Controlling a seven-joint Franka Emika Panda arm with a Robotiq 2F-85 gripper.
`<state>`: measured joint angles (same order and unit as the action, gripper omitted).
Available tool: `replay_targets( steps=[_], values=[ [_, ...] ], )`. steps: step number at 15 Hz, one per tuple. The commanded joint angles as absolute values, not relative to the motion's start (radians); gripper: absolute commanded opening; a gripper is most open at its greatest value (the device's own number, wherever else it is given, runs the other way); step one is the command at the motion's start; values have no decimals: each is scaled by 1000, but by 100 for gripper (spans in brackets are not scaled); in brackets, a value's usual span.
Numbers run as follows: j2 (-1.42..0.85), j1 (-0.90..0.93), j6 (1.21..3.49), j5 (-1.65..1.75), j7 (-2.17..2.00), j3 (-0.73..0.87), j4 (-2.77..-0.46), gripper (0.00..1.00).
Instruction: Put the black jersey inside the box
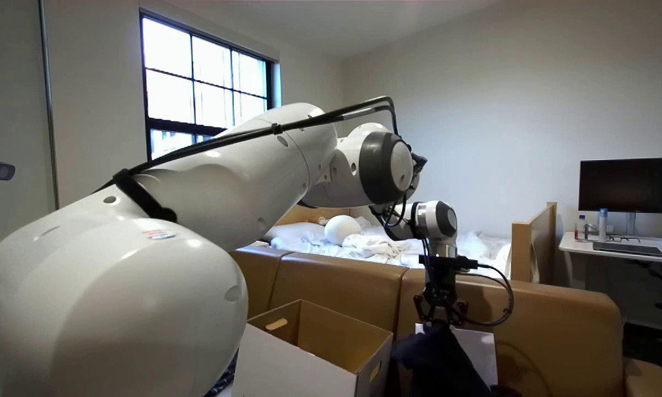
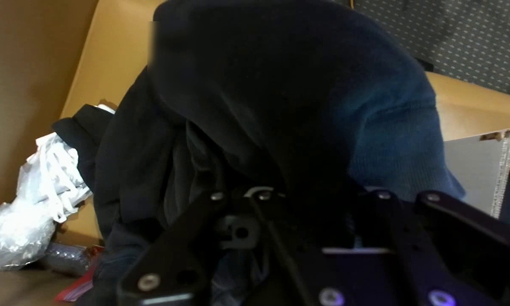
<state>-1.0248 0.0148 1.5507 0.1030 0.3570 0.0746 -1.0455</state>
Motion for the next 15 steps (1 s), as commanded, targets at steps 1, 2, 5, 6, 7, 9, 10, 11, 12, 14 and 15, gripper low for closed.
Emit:
replay_targets(
  steps=[1,2,5,6,7,9,10,11,12,14,15],
  values=[
    [-827,59,1610,104,290,76,-1281,10],
    [-790,46,1623,122,265,38,-1315,10],
    [-671,38,1677,96,251,0,-1433,10],
    [-630,41,1676,102,250,-5,-1474,10],
    [-591,40,1672,108,255,-10,-1515,10],
    [-687,40,1640,114,269,-16,-1399,10],
    [-663,40,1640,113,270,-19,-1421,20],
    [-663,40,1640,113,270,-20,-1419,20],
    [-672,40,1640,113,270,-21,-1414,20],
    [-693,40,1643,113,270,-20,-1408,20],
    [-699,40,1643,113,270,-20,-1405,9]
  ],
)
